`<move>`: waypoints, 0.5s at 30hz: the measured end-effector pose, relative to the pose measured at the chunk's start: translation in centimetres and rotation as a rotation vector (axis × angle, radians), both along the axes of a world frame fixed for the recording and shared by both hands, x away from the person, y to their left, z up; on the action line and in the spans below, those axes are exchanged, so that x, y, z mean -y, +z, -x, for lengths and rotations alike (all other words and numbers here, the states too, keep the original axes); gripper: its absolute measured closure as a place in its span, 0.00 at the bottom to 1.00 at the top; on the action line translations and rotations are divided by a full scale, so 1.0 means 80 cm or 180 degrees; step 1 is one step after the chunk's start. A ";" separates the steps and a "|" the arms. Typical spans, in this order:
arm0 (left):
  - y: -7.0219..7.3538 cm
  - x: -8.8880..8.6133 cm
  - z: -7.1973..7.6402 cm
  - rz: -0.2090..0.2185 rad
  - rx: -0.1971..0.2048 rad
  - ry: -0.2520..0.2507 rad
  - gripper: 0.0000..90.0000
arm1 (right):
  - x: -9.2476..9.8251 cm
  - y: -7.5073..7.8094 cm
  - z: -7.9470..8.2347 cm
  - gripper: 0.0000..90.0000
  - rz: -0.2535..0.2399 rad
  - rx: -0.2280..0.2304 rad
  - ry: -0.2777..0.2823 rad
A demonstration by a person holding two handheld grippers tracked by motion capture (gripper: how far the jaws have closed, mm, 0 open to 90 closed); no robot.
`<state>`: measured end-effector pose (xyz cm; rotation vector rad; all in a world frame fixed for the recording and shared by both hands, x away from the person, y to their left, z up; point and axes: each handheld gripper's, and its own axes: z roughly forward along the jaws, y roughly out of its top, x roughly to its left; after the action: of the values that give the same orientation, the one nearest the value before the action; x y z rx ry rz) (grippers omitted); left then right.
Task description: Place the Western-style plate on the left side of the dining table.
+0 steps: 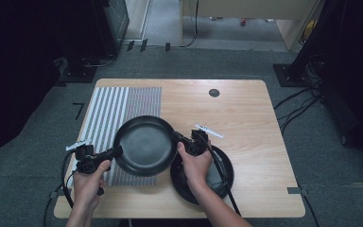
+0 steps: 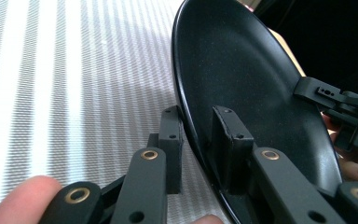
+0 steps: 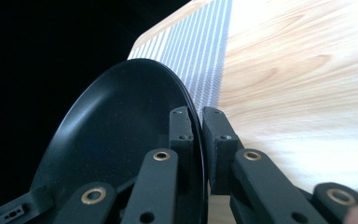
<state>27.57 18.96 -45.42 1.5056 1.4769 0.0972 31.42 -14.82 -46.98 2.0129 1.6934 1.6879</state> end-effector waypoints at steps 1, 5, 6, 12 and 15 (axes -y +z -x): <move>-0.001 -0.003 -0.002 -0.0002 -0.0005 0.0022 0.83 | -0.006 -0.001 -0.005 0.93 0.0007 -0.0006 0.0023; -0.005 -0.023 -0.014 0.0026 -0.0037 0.0095 0.83 | -0.026 -0.001 -0.021 0.93 0.0032 -0.0041 0.0087; -0.005 -0.028 -0.018 0.0029 -0.0041 0.0120 0.83 | -0.031 -0.001 -0.026 0.93 0.0036 -0.0049 0.0097; -0.010 -0.047 -0.035 -0.0002 -0.0075 0.0218 0.83 | -0.055 -0.007 -0.053 0.93 0.0053 -0.0110 0.0142; -0.016 -0.061 -0.047 -0.0008 -0.0082 0.0328 0.83 | -0.073 -0.011 -0.070 0.93 0.0086 -0.0149 0.0185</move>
<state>31.36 23.81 -46.71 1.4374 1.5753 0.1419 37.04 -8.98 -47.86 2.0265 1.7963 1.6376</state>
